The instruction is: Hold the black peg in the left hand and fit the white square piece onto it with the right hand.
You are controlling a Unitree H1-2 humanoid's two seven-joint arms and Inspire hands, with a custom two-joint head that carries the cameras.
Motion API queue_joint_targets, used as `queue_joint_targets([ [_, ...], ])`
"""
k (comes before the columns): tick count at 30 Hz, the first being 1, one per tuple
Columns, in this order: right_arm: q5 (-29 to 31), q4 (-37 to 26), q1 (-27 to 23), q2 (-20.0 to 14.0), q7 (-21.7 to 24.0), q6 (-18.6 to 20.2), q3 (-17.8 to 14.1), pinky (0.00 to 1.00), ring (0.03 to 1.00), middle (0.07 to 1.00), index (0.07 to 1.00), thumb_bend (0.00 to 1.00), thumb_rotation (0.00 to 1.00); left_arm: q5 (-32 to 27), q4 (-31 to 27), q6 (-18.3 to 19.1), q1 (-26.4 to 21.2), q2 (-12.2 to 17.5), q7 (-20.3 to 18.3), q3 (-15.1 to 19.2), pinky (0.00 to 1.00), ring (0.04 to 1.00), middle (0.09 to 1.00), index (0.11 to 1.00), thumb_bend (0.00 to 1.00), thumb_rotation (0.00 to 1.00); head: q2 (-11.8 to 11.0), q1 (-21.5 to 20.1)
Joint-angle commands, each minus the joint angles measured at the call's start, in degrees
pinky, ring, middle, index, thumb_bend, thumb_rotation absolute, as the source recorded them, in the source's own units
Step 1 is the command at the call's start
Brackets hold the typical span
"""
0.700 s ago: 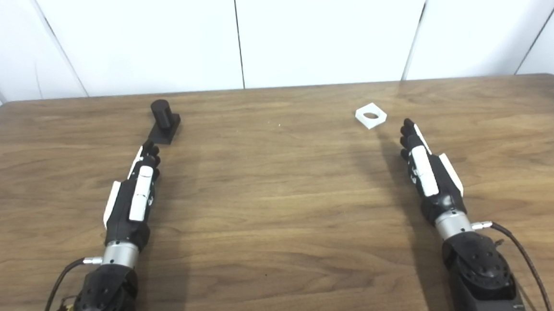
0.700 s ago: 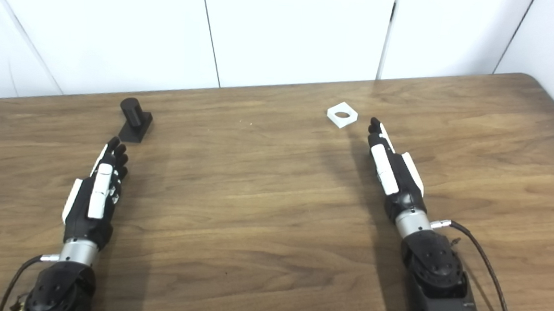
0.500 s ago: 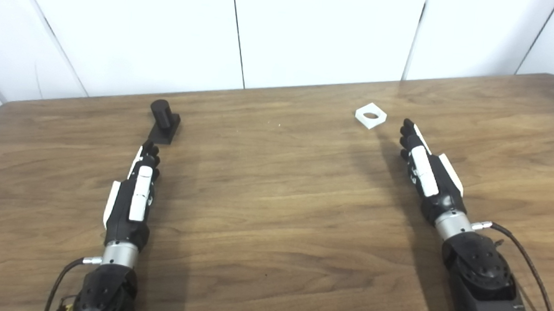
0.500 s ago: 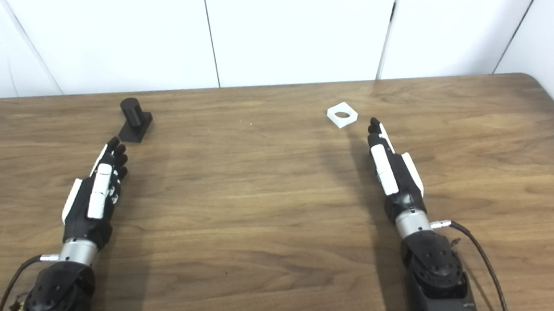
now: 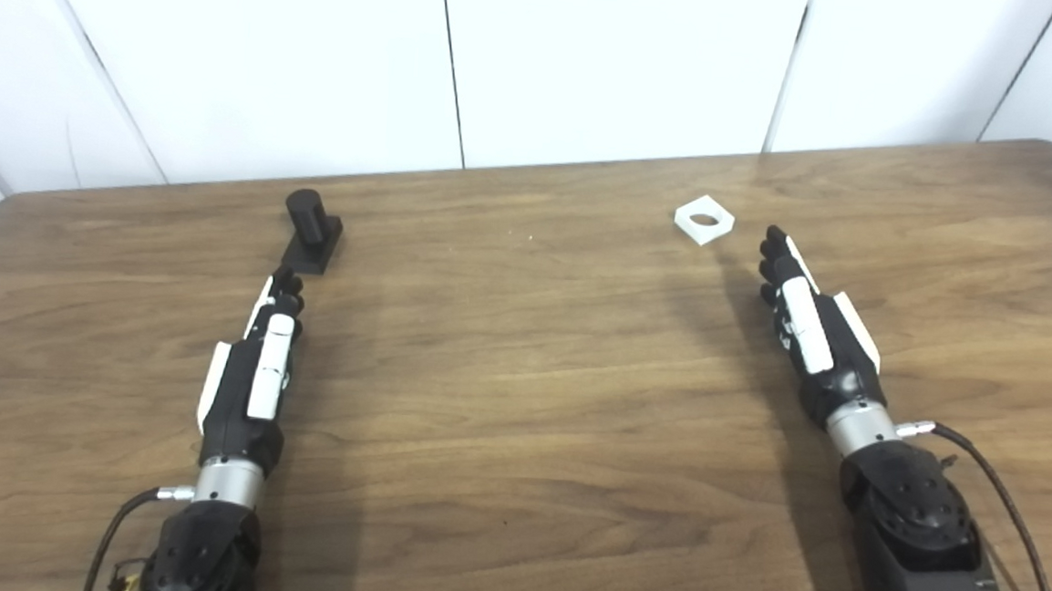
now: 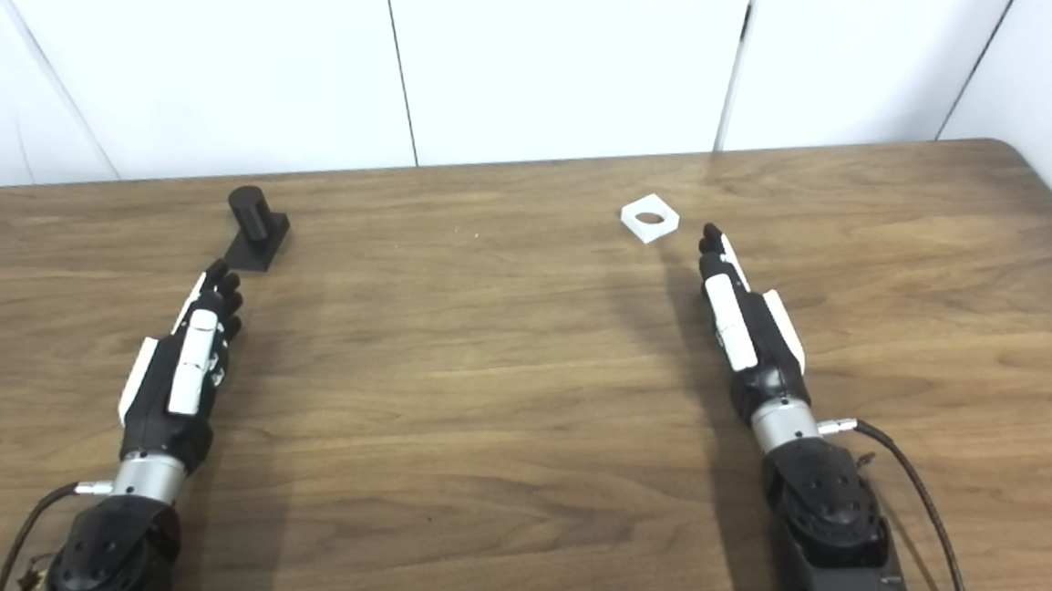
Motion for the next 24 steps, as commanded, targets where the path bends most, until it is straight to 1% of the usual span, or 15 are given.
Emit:
queue_joint_targets([
  [1,0.2,-1.62,-1.6,-0.6,0.3,-0.67,-0.1,1.0,1.0,1.0,1.0,0.64,1.0,1.14,-2.22,-2.03,-2.17,1.42,0.65,0.28,1.0,1.0,1.0,1.0,0.52,0.9,0.02,-0.04],
  [4,0.02,-1.27,-1.66,-0.5,0.18,-1.28,-0.03,1.0,1.0,1.0,1.0,0.63,1.0,1.27,-2.13,-2.77,-2.41,1.73,0.86,0.68,1.0,1.0,1.0,1.0,0.54,0.89,0.04,0.19],
  [5,0.15,-1.13,-1.72,-0.46,0.21,-1.46,-0.06,1.0,1.0,1.0,1.0,0.63,1.0,1.36,-2.12,-2.83,-2.52,1.87,0.95,0.79,1.0,1.0,1.0,1.0,0.53,0.89,0.04,0.19],
  [8,0.52,-1.21,-1.83,-0.35,0.28,-1.18,-0.15,1.0,1.0,1.0,1.0,0.62,1.0,1.12,-3.19,-0.41,-2.93,2.16,1.08,1.2,1.0,1.0,1.0,1.0,0.51,0.88,0.06,0.42],
  [10,0.35,-1.2,-1.9,-0.33,0.15,-1.04,-0.14,1.0,1.0,1.0,1.0,0.63,1.0,2.52,-4.16,1.85,-3.22,2.53,1.6,1.09,1.0,1.0,1.0,1.0,0.53,0.87,0.06,0.42],
  [11,0.37,-1.03,-1.93,-0.36,0.18,-1.16,-0.15,1.0,1.0,1.0,1.0,0.64,1.0,3.82,-4.6,2.77,-3.36,2.7,2.15,0.93,1.0,1.0,1.0,1.0,0.53,0.86,0.06,0.42],
  [14,0.58,-0.52,-1.87,-0.39,0.36,-1.31,-0.15,1.0,1.0,1.0,1.0,0.65,1.0,11.59,-6.36,6.17,-3.6,2.65,6.09,0.24,0.98,0.998,1.0,1.0,0.53,0.86,-0.1,0.91],
  [16,1.07,-0.34,-1.79,-0.13,0.36,-1.0,-0.33,1.0,1.0,1.0,1.0,0.65,1.0,15.61,-6.87,7.5,-4.18,2.45,8.28,0.07,0.96,0.991,1.0,0.99,0.53,0.84,-0.1,0.97],
  [18,1.21,-0.04,-1.72,-0.07,0.37,-1.14,-0.31,1.0,1.0,1.0,1.0,0.63,1.0,18.7,-6.65,8.61,-4.99,2.63,9.84,-0.08,0.98,0.997,1.0,0.978,0.55,0.81,-0.13,0.98],
  [21,1.03,0.21,-1.65,-0.27,0.43,-1.24,-0.13,1.0,1.0,1.0,1.0,0.63,1.0,21.2,-6.36,10.06,-5.97,3.2,10.32,-0.25,1.0,1.0,1.0,0.983,0.54,0.79,-0.27,0.99],
  [24,1.24,0.31,-1.65,-0.33,0.5,-1.4,-0.19,1.0,1.0,1.0,1.0,0.65,1.0,23.57,-6.69,12.17,-6.79,4.11,9.77,-0.73,0.98,1.0,1.0,0.992,0.51,0.77,-0.4,1.05],
])
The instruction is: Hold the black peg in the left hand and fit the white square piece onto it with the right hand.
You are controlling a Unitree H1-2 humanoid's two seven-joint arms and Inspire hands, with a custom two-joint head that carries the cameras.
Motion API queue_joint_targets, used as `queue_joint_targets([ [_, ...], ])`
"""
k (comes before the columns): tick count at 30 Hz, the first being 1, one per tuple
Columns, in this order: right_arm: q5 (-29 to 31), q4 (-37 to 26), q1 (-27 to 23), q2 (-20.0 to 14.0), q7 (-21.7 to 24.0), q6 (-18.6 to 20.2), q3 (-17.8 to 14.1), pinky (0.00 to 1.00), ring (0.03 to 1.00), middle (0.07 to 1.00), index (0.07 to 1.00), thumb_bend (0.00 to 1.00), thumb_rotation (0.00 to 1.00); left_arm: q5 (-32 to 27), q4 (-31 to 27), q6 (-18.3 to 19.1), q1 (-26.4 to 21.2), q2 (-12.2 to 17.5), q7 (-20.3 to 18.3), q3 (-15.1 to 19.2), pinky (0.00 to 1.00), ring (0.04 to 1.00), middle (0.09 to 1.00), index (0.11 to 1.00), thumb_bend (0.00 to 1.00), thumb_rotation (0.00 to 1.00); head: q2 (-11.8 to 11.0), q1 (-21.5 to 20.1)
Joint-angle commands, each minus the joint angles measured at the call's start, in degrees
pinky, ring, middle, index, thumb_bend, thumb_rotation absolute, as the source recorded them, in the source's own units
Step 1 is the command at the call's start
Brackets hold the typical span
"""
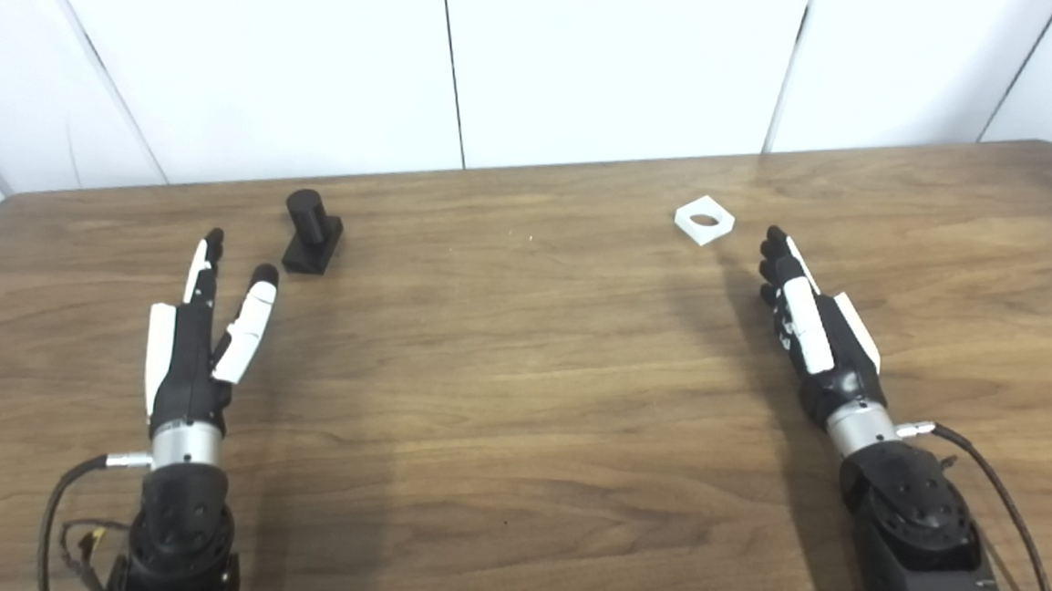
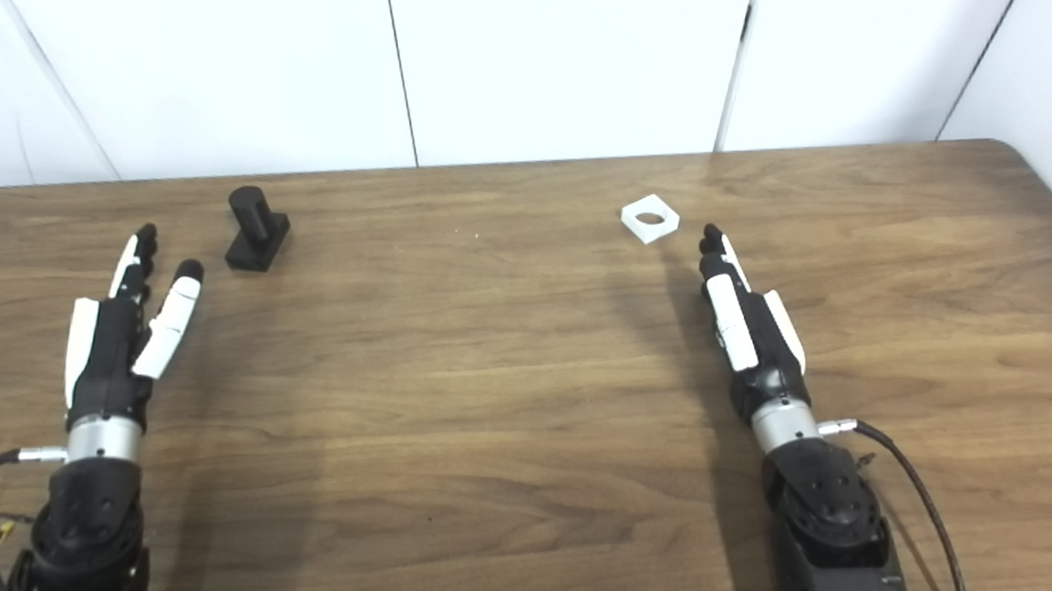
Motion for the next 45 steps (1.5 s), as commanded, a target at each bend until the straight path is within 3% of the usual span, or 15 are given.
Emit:
queue_joint_targets([
  [1,0.64,-0.35,-1.59,-0.37,0.53,-0.83,-0.14,1.0,1.0,1.0,1.0,0.64,1.0,3.11,-1.83,1.1,-2.72,2.14,0.41,-0.6,0.96,1.0,1.0,0.99,0.51,0.75,0.03,0.08],
  [7,0.19,-0.56,-1.56,-0.38,0.08,-0.91,0.05,1.0,1.0,1.0,1.0,0.62,1.0,6.42,-2.11,7.88,-5.33,3.98,-1.87,-2.12,0.98,1.0,1.0,0.972,0.54,0.54,-0.13,0.1],
  [10,0.16,-0.66,-1.48,-0.23,-0.06,-1.01,0.05,1.0,1.0,1.0,1.0,0.61,1.0,7.75,-1.37,9.87,-6.63,5.06,-2.92,-3.0,0.96,1.0,1.0,0.929,0.56,0.48,-0.22,0.1],
  [13,-0.14,-0.41,-1.42,-0.35,-0.1,-1.6,0.16,1.0,1.0,1.0,1.0,0.6,1.0,10.6,-0.77,11.41,-7.8,4.99,-4.93,-2.84,0.93,1.0,1.0,0.9,0.59,0.48,-0.25,0.08],
  [16,-0.71,-0.24,-1.45,-0.67,-0.09,-2.35,0.27,1.0,1.0,1.0,1.0,0.61,1.0,15.86,0.42,11.5,-9.08,3.11,-7.85,-0.72,0.9,1.0,1.0,0.882,0.63,0.45,-0.21,0.15],
  [22,-0.67,-0.16,-1.44,-0.87,0.22,-2.59,0.07,1.0,1.0,1.0,1.0,0.58,1.0,22.25,3.54,11.49,-10.6,1.98,-8.42,-0.03,0.9,1.0,1.0,0.857,0.73,0.47,-0.38,0.1],
  [29,-1.12,0.29,-1.66,-0.94,0.12,-2.87,0.28,1.0,1.0,1.0,1.0,0.6,1.0,23.3,8.1,11.2,-12.32,4.09,-6.24,-2.65,0.93,1.0,1.0,0.855,0.79,0.52,-0.44,0.16],
  [37,-1.24,0.65,-1.79,-0.91,0.12,-2.88,0.17,1.0,1.0,1.0,1.0,0.6,1.0,23.99,13.7,10.74,-15.22,6.04,-3.21,-5.73,0.93,1.0,1.0,0.84,0.79,0.49,-0.84,0.29],
  [45,-1.43,0.41,-1.68,-0.95,0.1,-2.48,0.2,1.0,1.0,1.0,1.0,0.6,1.0,25.1,18.75,10.72,-18.22,7.78,-0.73,-9.33,0.99,1.0,1.0,0.829,0.78,0.49,-1.14,0.18],
])
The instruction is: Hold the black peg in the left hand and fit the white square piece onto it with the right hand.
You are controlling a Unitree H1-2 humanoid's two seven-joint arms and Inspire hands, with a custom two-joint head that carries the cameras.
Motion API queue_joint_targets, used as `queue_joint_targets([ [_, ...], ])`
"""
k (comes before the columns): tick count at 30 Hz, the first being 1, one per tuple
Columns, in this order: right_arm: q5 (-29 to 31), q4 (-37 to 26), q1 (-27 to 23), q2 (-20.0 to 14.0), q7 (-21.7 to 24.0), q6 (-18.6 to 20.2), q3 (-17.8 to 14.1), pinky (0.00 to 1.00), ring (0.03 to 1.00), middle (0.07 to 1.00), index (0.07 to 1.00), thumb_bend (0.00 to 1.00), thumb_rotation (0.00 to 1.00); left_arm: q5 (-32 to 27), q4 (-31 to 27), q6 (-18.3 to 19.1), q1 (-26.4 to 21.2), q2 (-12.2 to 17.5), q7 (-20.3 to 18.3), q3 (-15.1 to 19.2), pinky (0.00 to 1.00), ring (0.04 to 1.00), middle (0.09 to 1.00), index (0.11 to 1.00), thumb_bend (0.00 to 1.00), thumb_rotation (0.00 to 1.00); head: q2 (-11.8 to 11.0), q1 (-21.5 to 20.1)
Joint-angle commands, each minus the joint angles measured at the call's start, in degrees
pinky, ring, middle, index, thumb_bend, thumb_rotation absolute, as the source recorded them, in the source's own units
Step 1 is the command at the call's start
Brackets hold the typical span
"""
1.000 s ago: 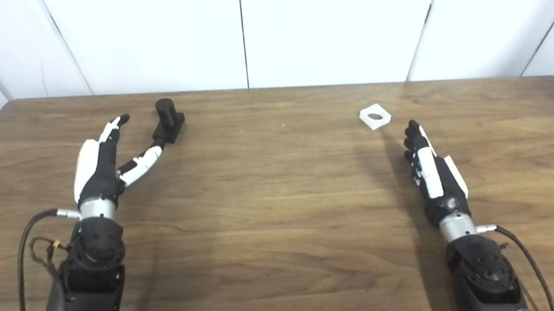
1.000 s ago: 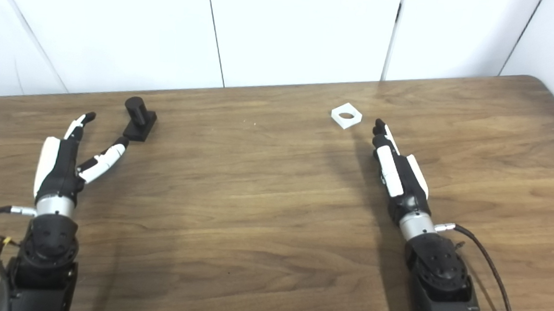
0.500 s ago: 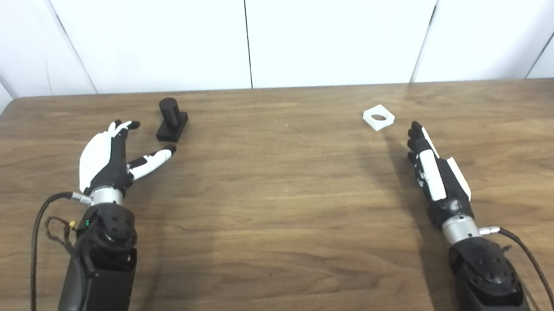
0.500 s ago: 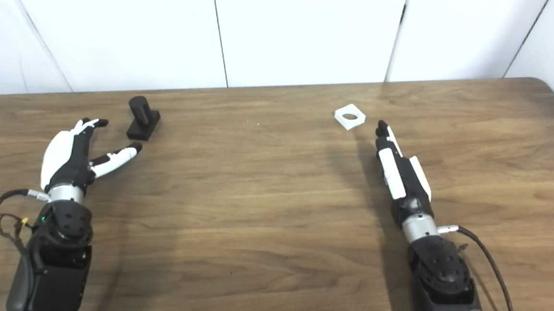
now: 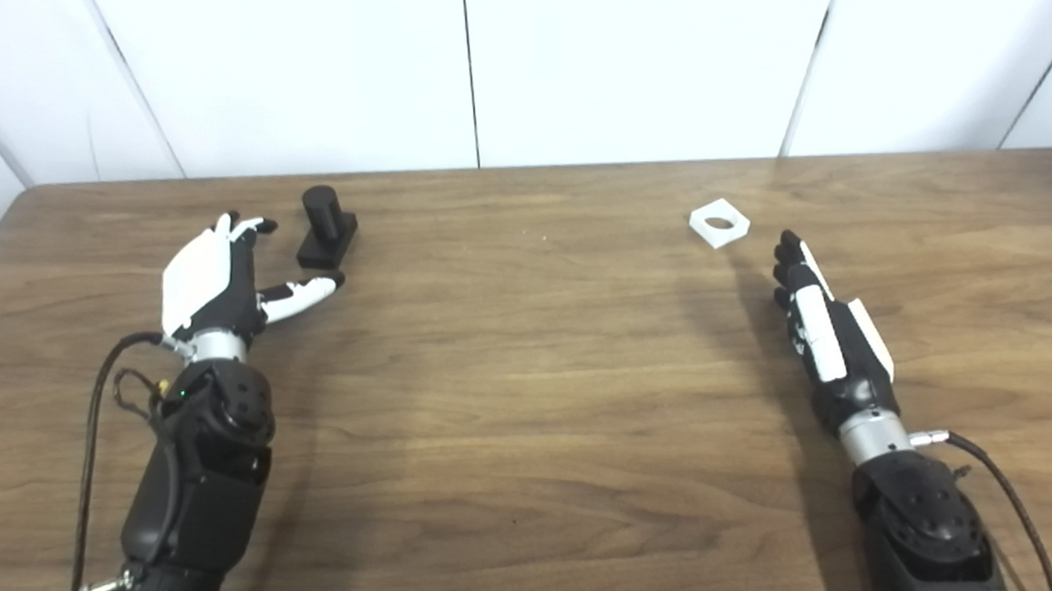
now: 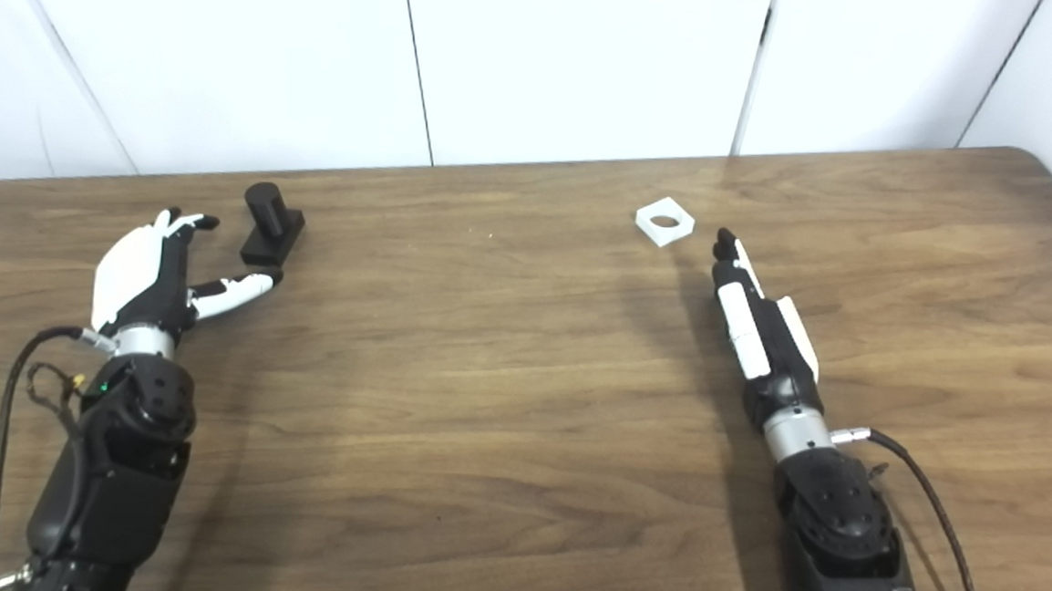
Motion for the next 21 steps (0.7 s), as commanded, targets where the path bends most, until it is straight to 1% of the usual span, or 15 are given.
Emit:
queue_joint_targets([
  [1,-0.19,-0.61,-1.67,-0.7,0.15,-0.5,-0.02,1.0,1.0,1.0,1.0,0.59,1.0,1.5,0.33,-0.37,-3.97,1.89,1.93,-0.64,0.99,1.0,1.0,0.829,0.79,0.49,-0.06,-0.05],
  [3,-0.23,-0.73,-1.65,-0.7,0.16,-0.36,0.0,1.0,1.0,1.0,1.0,0.59,1.0,1.54,1.15,-0.16,-4.63,2.13,1.94,-1.12,1.0,1.0,1.0,0.828,0.79,0.5,-0.02,-0.16],
  [13,-0.05,-1.04,-1.36,-1.09,0.52,0.09,-0.07,1.0,1.0,1.0,1.0,0.6,1.0,4.16,2.64,0.24,-7.54,2.43,-2.03,-1.62,0.99,1.0,0.999,0.835,0.77,0.49,-0.12,-0.1],
  [16,0.0,-0.74,-1.44,-1.01,0.42,-0.33,-0.1,1.0,1.0,1.0,1.0,0.59,1.0,5.08,4.6,0.24,-8.89,2.21,-2.1,-1.51,0.97,1.0,0.986,0.823,0.77,0.48,-0.17,-0.1],
  [21,0.11,-1.11,-1.37,-0.97,0.47,0.09,0.05,1.0,1.0,1.0,1.0,0.6,1.0,5.5,6.24,0.23,-10.09,1.83,-2.09,-1.82,0.96,1.0,0.983,0.795,0.77,0.47,-0.2,-0.22],
])
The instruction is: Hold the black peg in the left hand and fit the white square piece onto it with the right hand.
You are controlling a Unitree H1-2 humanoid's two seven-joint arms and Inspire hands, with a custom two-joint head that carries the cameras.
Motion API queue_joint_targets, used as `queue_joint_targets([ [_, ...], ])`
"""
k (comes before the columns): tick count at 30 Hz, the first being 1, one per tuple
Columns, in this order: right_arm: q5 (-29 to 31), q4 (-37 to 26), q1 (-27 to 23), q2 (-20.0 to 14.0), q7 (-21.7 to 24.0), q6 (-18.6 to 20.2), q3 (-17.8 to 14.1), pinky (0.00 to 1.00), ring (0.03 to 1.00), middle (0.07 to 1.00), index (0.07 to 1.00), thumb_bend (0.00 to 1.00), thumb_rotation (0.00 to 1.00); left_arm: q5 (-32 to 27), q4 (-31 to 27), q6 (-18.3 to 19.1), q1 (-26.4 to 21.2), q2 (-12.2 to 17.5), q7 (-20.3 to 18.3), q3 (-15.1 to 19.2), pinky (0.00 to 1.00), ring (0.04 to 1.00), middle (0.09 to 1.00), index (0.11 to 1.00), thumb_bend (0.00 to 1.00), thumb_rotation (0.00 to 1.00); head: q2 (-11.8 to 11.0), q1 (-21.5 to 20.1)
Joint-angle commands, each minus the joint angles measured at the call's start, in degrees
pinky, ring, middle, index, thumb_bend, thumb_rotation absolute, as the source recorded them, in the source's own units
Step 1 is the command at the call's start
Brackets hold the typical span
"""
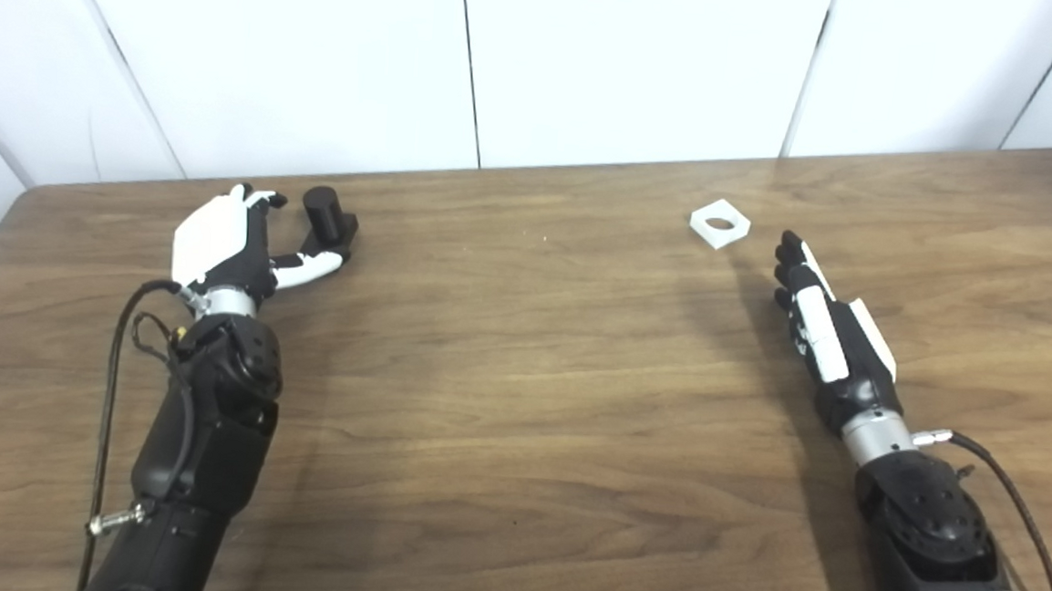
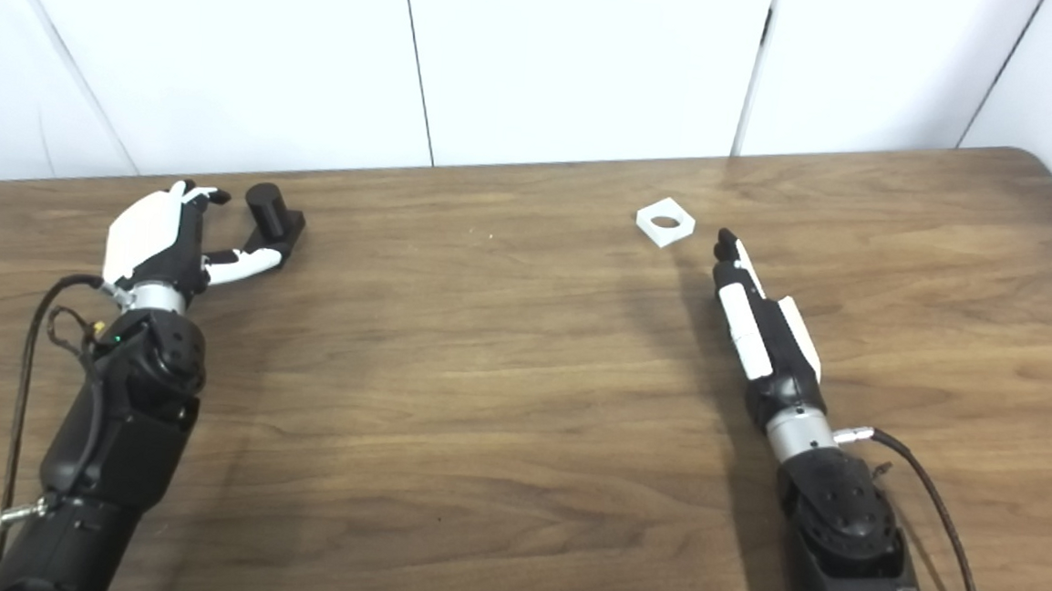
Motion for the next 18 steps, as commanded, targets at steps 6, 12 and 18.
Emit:
queue_joint_targets([
  [6,-0.07,-1.22,-1.09,-0.69,0.3,-0.12,0.09,1.0,1.0,1.0,1.0,0.61,1.0,3.1,-0.05,0.02,-4.32,0.56,-1.15,-0.25,0.98,1.0,0.983,0.818,0.78,0.48,0.09,0.05],
  [12,0.08,-1.36,-0.85,-0.83,0.37,-0.43,0.09,1.0,1.0,1.0,1.0,0.6,1.0,4.67,3.63,0.02,-5.95,0.48,-0.97,-0.55,0.97,0.999,0.966,0.817,0.79,0.5,0.06,0.13],
  [18,0.63,-1.6,-0.66,-0.87,0.64,0.1,0.08,1.0,1.0,1.0,1.0,0.6,1.0,5.54,5.25,0.02,-6.78,0.48,-1.25,-1.2,0.96,0.99,0.952,0.81,0.79,0.51,0.2,0.06],
])
